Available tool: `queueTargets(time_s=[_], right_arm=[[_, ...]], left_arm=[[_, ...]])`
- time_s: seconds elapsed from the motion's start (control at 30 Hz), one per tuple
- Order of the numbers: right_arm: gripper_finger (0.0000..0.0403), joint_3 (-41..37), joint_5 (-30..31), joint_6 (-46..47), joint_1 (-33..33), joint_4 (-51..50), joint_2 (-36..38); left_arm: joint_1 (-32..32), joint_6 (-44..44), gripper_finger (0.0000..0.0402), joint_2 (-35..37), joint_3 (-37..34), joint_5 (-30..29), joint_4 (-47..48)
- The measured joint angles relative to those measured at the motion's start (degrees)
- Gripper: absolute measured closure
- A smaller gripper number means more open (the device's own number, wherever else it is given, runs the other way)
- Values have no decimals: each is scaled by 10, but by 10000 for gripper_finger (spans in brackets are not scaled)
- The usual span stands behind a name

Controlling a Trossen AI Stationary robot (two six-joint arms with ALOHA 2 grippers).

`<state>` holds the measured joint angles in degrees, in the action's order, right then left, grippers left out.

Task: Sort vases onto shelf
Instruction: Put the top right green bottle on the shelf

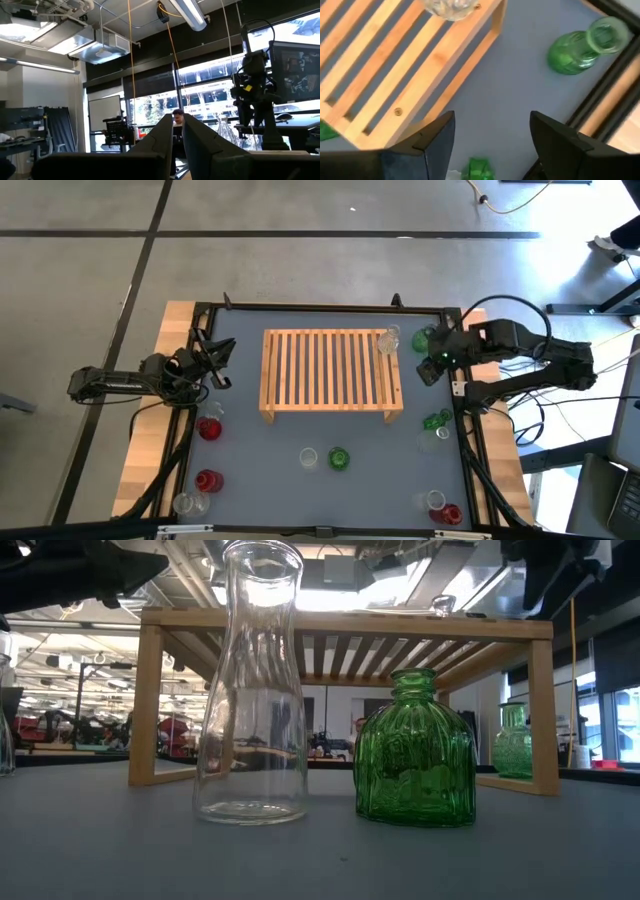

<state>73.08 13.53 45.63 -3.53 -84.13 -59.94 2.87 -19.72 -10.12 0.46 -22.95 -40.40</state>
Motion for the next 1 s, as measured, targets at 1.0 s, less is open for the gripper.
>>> queueTargets(time_s=[1.0], right_arm=[[159,-138,81,-206,-322,187,-8]], left_arm=[[0,-4,365,0,0,1,-8]])
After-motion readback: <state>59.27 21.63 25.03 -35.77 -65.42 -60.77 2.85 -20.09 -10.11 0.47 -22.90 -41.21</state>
